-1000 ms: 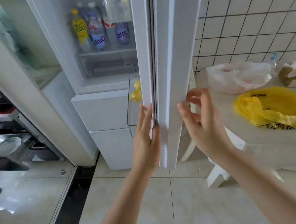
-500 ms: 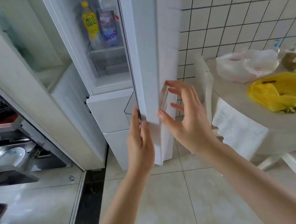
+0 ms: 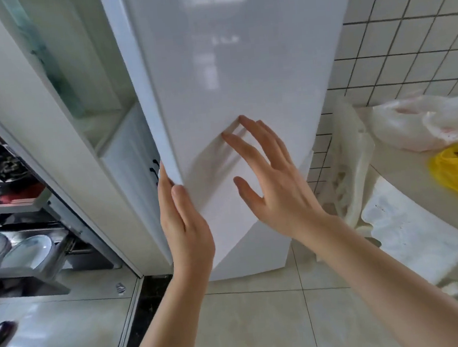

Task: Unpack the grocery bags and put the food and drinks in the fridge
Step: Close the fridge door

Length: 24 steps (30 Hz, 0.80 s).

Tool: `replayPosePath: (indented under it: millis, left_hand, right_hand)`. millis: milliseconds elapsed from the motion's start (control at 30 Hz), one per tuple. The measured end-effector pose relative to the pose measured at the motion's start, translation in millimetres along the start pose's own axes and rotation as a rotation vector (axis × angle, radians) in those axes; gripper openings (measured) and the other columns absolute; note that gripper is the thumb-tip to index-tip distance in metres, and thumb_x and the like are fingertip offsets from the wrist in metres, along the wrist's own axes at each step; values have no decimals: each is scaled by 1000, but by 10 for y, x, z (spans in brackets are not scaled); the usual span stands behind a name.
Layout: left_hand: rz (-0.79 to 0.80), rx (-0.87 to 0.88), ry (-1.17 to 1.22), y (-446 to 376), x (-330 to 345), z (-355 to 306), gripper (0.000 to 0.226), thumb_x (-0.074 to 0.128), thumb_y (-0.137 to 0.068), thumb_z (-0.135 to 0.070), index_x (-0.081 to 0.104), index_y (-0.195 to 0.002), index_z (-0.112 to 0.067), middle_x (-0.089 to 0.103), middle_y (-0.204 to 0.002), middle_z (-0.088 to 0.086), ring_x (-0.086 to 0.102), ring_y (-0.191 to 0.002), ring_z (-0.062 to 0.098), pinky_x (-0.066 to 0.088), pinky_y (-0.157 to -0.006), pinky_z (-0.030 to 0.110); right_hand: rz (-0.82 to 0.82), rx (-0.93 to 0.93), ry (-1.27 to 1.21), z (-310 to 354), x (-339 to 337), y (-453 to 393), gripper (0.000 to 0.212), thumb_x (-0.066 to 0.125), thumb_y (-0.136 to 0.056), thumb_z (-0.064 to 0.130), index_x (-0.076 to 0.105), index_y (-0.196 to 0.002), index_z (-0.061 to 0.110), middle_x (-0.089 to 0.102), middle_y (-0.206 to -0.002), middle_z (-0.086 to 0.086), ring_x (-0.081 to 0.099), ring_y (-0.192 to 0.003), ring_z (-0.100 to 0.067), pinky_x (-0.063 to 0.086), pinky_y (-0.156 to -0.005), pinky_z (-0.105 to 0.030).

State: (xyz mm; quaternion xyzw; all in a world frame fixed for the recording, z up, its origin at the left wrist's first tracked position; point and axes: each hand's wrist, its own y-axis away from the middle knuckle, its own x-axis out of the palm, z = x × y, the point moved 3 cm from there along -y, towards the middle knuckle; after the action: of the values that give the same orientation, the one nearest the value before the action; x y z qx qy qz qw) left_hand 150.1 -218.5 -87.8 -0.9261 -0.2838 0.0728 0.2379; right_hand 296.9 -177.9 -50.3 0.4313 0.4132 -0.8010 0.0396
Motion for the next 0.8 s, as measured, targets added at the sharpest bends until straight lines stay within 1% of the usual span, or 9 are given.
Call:
replayPosePath:
  millis: [100,133,233,300,367,467,567,700,800]
  left_hand:
    - [-131,-53,5,-297,-30,200,50,20,-103,-33,35,-148,-16,47,-142,-13,41,-133,-5,34,-112,24]
    - [-161,-58,6,-412,-49,265,53,19,-103,-35,35,-149,-15,46,-145,-10,40,-134,-3,34,-113,27]
    - [-204,-45,21,-760,-94,433,54,19,-102,-38,40,-146,-13,53,-139,7,50,-130,20,41,-107,49]
    - [-225,-59,29,-989,-89,560,53,19,-103,-37,42,-144,-12,56,-135,10,53,-126,24,43,-104,51]
    - [-250,-81,15,-1190,-81,681,50,19,-105,-32,42,-144,-12,56,-134,7,53,-125,16,45,-104,38]
    - [-265,-89,-19,-1499,-71,848,46,18,-108,-24,43,-143,-9,57,-130,0,53,-116,-5,40,-92,8]
    - [-243,-94,-34,-1813,-47,1008,44,20,-108,-24,49,-136,-6,61,-118,2,56,-105,2,41,-85,8]
    - [-217,-117,-41,-2225,-17,1262,37,23,-105,-32,53,-104,-9,53,-81,-11,49,-68,-3,38,-65,19]
    - [-193,-117,-26,-2478,28,1393,32,25,-106,-28,51,-98,-10,50,-76,-12,48,-62,-4,37,-60,14]
  right_hand:
    - [8,-67,35,-117,247,-271,61,56,-94,19,30,-149,21,16,-159,-2,9,-148,-26,37,-110,-46]
    - [12,-89,43,-145,329,-362,60,56,-94,18,31,-149,20,17,-159,-4,9,-148,-26,33,-112,-48]
    - [29,-156,87,-200,538,-622,59,56,-93,15,34,-148,19,18,-159,-6,7,-149,-26,23,-115,-51]
    - [33,-194,120,-243,648,-798,60,55,-93,15,34,-148,19,19,-158,-6,6,-149,-26,18,-117,-52]
    - [39,-210,157,-309,749,-967,60,54,-92,16,33,-148,21,19,-159,-5,5,-149,-26,14,-118,-52]
    - [45,-211,189,-440,898,-1192,61,54,-92,16,33,-148,22,18,-159,-4,5,-149,-26,12,-118,-54]
    - [25,-212,232,-565,1079,-1396,60,56,-91,17,35,-148,21,20,-159,-4,8,-148,-27,12,-117,-56]
    - [-17,-204,311,-688,1310,-1668,59,58,-90,18,39,-146,20,23,-157,-6,13,-148,-28,13,-116,-58]
    - [-55,-185,354,-754,1441,-1829,58,60,-89,20,42,-144,19,26,-156,-7,18,-146,-29,15,-114,-60]
